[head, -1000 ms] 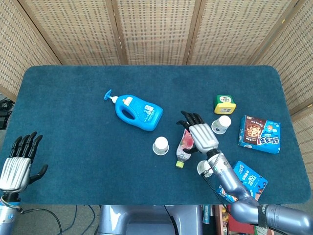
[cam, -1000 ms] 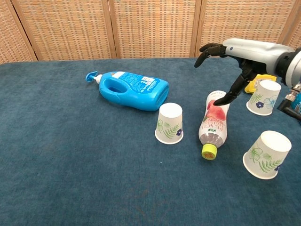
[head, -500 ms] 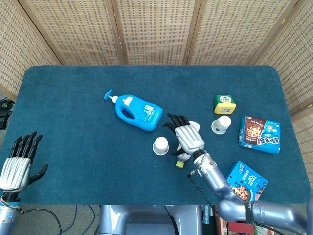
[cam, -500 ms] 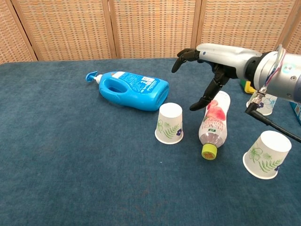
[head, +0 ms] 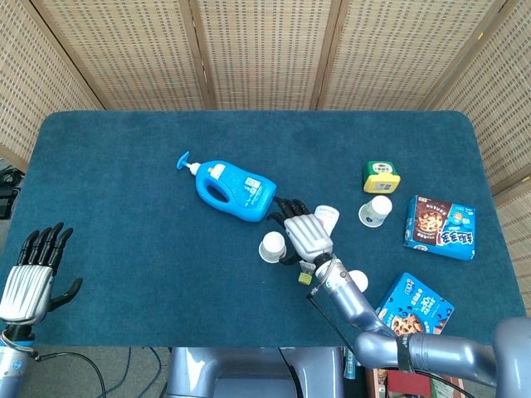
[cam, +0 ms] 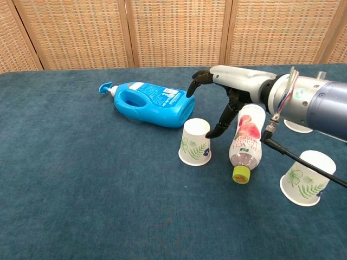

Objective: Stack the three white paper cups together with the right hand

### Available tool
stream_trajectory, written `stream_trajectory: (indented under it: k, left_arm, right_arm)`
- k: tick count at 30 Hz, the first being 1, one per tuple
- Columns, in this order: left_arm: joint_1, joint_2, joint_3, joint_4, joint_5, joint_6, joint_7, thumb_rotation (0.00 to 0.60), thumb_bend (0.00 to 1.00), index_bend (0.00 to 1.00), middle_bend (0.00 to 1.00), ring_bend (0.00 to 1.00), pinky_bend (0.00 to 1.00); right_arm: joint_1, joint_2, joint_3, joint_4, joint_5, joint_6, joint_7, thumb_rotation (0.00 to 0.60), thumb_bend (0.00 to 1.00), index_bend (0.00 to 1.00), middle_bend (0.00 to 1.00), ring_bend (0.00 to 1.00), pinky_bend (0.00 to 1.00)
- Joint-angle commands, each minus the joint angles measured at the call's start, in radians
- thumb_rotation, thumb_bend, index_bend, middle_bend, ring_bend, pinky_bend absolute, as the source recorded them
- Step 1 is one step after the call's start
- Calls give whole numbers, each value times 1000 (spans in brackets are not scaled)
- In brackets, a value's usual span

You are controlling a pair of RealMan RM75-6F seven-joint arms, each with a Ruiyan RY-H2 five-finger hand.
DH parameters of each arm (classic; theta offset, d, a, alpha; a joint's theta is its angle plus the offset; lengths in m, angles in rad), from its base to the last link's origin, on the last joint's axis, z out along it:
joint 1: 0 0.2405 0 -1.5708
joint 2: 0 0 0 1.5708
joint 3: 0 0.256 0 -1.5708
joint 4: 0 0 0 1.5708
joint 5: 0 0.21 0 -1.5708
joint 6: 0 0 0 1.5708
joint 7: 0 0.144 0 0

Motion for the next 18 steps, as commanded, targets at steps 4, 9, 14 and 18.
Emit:
stream_trajectory:
  k: [4,9,14,18]
  left_arm:
    - [-4,1,-5,3,-11,-9,-6,600,316,0,0,0,0]
    - [-7,0,-4,5,-14,-15,-8,600,315,0,0,0,0]
    - [-9,-3,-3,6,-15,-19,-4,600,315,0,0,0,0]
    - [-10,-4,-3,7,-16,-21,-3,600,315,0,0,0,0]
  right_arm:
    - [24,-31,-11,47,24,-16,-1,600,127,288,0,0,0]
    - [32,-50,-21,73,26,-17,5,600,127,310,5,0,0]
    - [39,-62,-26,95,23,-17,12,600,127,345,27,0,16]
    - [43,-73,-27,116,23,-19,21,600,127,355,34,0,19]
